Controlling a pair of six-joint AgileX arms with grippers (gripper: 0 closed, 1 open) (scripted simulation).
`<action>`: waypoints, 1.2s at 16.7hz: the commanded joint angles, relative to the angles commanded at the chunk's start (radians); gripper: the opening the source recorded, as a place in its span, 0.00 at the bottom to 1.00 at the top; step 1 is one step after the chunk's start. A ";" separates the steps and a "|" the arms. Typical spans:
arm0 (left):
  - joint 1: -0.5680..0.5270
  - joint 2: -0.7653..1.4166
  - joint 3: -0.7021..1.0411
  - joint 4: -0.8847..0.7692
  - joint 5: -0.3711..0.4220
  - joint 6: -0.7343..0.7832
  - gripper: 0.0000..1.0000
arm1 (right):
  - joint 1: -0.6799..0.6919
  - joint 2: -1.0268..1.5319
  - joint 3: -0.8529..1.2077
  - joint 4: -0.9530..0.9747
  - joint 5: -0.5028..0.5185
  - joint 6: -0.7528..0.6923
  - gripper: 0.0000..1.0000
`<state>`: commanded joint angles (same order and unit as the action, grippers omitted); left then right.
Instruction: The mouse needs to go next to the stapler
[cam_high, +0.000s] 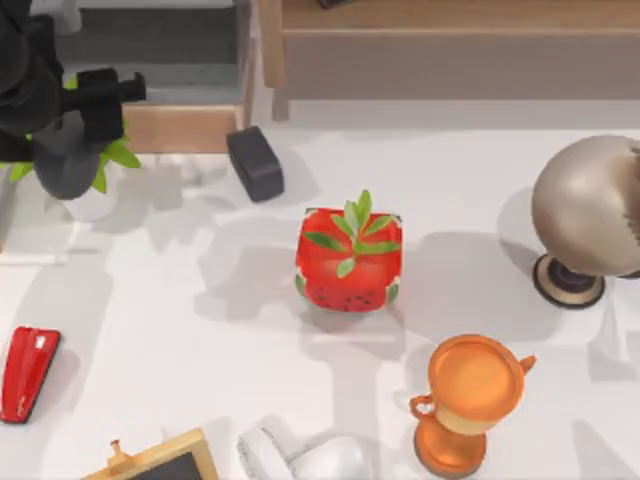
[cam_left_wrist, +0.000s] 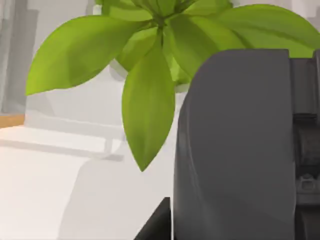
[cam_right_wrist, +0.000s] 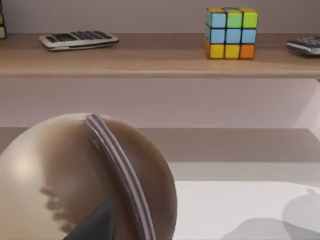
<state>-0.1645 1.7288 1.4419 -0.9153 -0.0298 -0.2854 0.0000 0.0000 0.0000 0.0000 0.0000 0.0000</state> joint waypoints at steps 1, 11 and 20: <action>-0.034 -0.026 -0.070 0.018 -0.001 -0.016 0.00 | 0.000 0.000 0.000 0.000 0.000 0.000 1.00; -0.232 -0.120 -0.535 0.146 -0.009 -0.111 0.00 | 0.000 0.000 0.000 0.000 0.000 0.000 1.00; -0.230 -0.117 -0.536 0.151 -0.009 -0.110 0.00 | 0.000 0.000 0.000 0.000 0.000 0.000 1.00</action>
<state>-0.3948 1.6116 0.9056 -0.7644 -0.0385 -0.3950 0.0000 0.0000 0.0000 0.0000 0.0000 0.0000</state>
